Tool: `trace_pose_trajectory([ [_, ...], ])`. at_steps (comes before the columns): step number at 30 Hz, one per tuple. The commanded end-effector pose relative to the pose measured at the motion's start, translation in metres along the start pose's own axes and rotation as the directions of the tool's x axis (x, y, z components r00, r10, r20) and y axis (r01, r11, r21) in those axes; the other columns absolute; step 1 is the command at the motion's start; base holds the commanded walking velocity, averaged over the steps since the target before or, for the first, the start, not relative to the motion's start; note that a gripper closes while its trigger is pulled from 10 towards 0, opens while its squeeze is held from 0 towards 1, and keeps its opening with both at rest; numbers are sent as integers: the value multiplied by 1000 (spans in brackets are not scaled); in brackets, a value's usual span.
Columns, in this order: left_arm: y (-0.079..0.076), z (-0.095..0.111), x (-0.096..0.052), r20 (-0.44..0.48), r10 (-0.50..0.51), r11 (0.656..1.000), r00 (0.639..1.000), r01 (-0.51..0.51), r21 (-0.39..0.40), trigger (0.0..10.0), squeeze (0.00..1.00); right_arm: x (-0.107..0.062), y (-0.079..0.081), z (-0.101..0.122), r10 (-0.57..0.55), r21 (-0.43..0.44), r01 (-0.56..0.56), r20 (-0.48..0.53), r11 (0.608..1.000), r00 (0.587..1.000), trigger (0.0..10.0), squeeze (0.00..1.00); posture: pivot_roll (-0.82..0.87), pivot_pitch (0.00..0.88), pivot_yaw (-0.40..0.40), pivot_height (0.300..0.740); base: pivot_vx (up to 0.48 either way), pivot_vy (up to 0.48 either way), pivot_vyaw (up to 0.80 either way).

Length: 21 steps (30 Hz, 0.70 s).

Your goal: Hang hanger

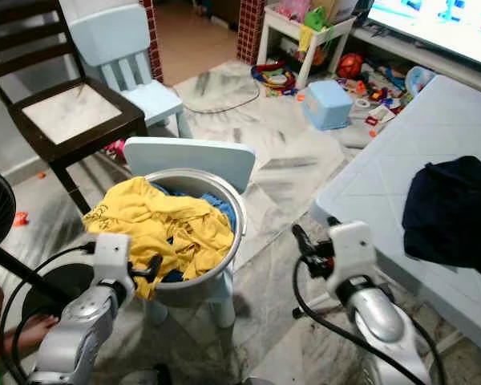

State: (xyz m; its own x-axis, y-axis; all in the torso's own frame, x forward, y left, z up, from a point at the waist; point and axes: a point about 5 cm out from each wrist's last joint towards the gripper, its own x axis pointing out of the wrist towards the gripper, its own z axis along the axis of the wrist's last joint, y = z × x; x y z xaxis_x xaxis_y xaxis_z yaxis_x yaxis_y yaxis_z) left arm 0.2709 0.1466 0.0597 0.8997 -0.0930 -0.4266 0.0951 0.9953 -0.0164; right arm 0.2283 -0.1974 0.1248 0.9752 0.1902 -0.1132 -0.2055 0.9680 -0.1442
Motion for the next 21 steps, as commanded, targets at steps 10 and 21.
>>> trace_pose_trajectory([
  [10, -17, 9, 34, 23, 2, 999, 1000, -4, 51, 10000, 0, -20, -19, 7, -48, -39, 46, -42, 998, 998, 10000, 0, -261, 260, -139, 740, 0, 0, 0],
  [21, 0, -11, 39, -34, 95, 995, 995, -93, 45, 10000, 0, -23, -15, 7, -39, -38, 37, -57, 999, 998, 10000, 0, -250, 264, -125, 740, 0, 0, 0],
])
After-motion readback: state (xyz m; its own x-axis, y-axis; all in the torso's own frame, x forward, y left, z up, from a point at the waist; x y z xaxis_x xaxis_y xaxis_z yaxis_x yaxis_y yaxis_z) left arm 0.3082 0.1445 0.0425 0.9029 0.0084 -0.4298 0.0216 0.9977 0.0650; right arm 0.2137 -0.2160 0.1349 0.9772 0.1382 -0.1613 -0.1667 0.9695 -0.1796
